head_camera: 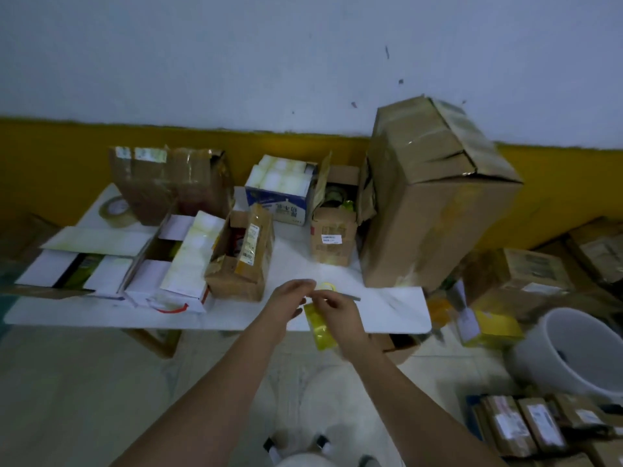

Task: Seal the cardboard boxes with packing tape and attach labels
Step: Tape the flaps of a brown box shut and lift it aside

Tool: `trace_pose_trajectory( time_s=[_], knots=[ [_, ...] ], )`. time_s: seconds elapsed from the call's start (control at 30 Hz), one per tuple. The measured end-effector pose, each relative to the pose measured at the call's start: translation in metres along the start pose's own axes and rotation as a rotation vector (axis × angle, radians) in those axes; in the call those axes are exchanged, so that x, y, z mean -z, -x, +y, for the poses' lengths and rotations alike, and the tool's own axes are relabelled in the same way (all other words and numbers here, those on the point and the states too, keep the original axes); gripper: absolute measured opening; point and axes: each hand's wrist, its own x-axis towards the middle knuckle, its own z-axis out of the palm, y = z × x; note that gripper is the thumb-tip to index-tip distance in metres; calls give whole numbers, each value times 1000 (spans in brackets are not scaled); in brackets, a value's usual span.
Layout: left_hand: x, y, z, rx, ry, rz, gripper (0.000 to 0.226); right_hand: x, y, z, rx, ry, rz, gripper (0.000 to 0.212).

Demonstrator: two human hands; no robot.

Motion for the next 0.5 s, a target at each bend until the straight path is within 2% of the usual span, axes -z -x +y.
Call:
trace_pose_trajectory(
  time_s=[0.2,0.4,0.5],
  knots=[
    [-25,40,67,-205,165,-57,5,34,17,-49,156,-31,33,18],
    [-56,70,119,-416,-49,-94,5,71,23,-103,206,30,-12,7],
    [-70,85,143,-532,-113,-117,6,94,25,-132,306,208,28,7]
  ],
)
